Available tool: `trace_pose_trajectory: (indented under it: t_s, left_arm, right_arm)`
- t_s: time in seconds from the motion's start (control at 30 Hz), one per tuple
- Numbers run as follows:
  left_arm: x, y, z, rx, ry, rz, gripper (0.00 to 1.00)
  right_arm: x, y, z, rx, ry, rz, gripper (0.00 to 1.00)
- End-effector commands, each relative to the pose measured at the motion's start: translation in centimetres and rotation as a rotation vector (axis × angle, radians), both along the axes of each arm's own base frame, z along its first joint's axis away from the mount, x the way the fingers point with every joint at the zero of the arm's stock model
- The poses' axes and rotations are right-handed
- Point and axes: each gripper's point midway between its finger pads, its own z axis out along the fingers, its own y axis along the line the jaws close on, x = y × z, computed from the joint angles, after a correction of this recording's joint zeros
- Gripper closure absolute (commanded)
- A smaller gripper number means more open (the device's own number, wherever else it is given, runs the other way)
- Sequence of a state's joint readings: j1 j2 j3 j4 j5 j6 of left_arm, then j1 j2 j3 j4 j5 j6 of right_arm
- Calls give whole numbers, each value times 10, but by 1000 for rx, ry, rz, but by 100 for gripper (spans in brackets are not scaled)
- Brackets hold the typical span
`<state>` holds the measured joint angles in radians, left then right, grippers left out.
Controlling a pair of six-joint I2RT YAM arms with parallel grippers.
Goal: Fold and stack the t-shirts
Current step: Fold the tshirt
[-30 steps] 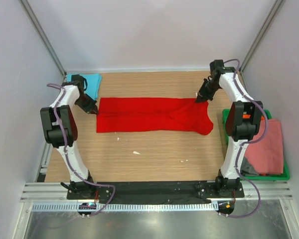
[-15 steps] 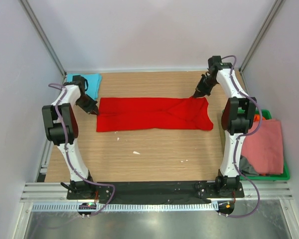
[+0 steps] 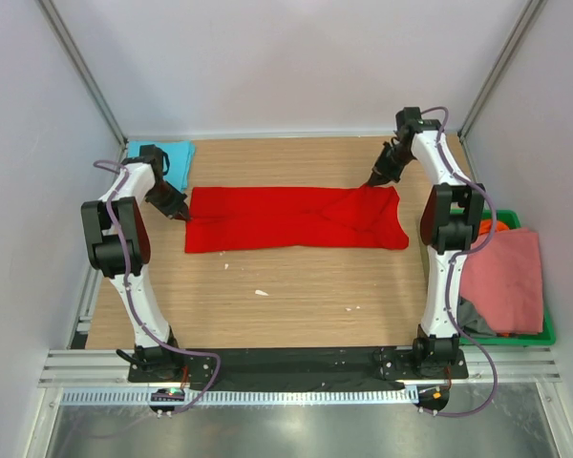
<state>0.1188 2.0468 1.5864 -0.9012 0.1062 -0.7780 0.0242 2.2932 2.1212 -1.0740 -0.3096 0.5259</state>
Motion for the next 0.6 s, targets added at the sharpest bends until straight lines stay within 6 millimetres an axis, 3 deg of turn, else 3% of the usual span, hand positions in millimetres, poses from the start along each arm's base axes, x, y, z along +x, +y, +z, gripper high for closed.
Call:
trace_pose_trajectory:
  t_s: [0.0,0.2,0.27,0.57]
  left_arm:
    - [11,2,6,3,-36,7,100]
    - [20,7,10,35,-92,13,100]
    - [21,8,12,41,-99,13,89]
    - [15,18,32,122,-136,-21,72]
  right_arm:
    - [7,6,11,20,-27,5,99]
    - [9,4,5,11,-23,-1,99]
    - [11,5,4,17,-26,-9,98]
    - [29,17,-2,60,-49,-54,98]
